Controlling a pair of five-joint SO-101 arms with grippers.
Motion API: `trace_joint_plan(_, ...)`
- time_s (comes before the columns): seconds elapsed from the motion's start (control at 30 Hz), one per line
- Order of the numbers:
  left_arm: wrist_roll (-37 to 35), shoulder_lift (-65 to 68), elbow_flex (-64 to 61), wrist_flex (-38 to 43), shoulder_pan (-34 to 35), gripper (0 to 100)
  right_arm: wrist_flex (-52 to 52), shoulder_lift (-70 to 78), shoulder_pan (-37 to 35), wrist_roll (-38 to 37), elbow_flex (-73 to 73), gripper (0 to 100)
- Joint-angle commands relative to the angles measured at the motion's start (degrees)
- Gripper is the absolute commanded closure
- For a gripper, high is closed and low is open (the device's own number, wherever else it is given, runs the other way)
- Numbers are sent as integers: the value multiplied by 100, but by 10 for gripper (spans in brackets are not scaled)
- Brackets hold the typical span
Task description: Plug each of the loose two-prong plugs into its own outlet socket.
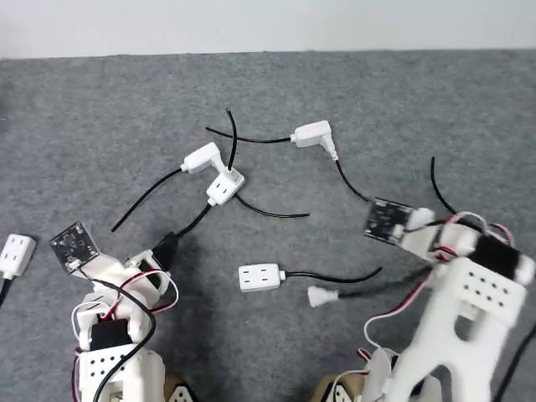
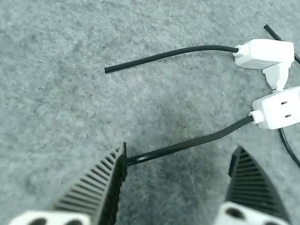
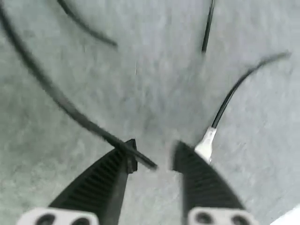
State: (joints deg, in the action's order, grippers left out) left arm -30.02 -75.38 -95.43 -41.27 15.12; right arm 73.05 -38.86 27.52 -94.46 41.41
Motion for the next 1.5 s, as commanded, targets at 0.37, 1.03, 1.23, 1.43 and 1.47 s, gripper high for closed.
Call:
trace_joint_plan(0.37,44,-53,40,167,-44,667,1991,-1903,-1218,-545,-9,696)
trace_joint_plan(1.03,44,-53,40,167,-35,667,1552,-171,-4690,1310,1925,696)
trace_joint_plan(1.23,44,-53,40,167,-35,667,1314,576,-5024,1222,1618,701)
trace_joint_plan(1.43,44,-53,40,167,-35,667,778,1349,-5130,1231,1591,857)
trace_joint_plan(1.47,44,-53,40,167,-35,667,699,1446,-5130,1231,1591,886)
